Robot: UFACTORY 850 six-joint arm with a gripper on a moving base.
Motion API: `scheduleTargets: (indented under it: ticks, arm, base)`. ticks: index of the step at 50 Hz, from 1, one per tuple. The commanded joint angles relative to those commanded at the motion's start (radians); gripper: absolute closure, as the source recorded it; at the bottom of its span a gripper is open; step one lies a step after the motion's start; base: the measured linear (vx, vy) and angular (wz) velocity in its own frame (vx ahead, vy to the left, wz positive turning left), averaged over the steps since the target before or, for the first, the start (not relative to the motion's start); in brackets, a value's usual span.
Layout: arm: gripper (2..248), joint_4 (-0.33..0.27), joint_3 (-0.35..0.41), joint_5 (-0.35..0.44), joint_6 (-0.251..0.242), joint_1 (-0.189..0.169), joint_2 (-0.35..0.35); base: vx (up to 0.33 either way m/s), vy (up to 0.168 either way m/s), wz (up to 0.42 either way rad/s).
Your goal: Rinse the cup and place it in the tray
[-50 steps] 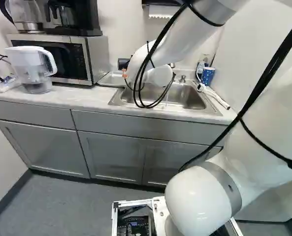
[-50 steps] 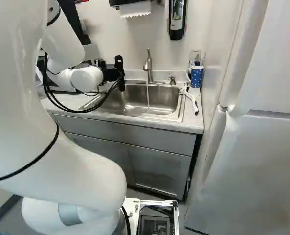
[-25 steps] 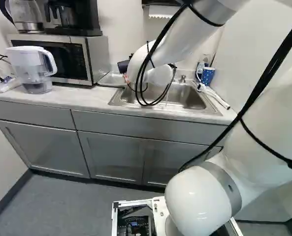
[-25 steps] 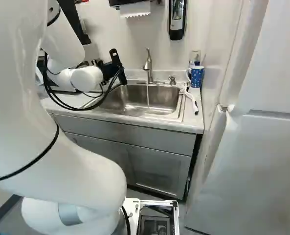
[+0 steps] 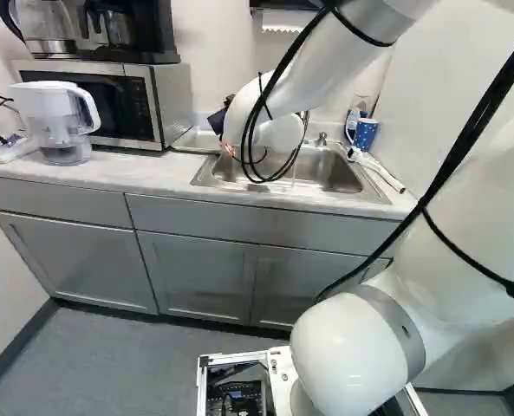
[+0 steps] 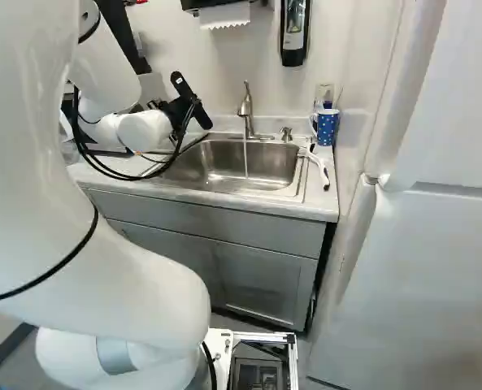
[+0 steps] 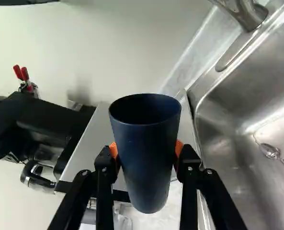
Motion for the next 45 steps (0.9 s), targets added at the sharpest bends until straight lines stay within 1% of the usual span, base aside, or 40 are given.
scheduleTargets:
  ticks: [45]
  arm:
    - [125, 0.0, 0.0, 0.0, -0.474, 0.0, 0.0]
  base:
    - [0.0, 0.0, 0.0]
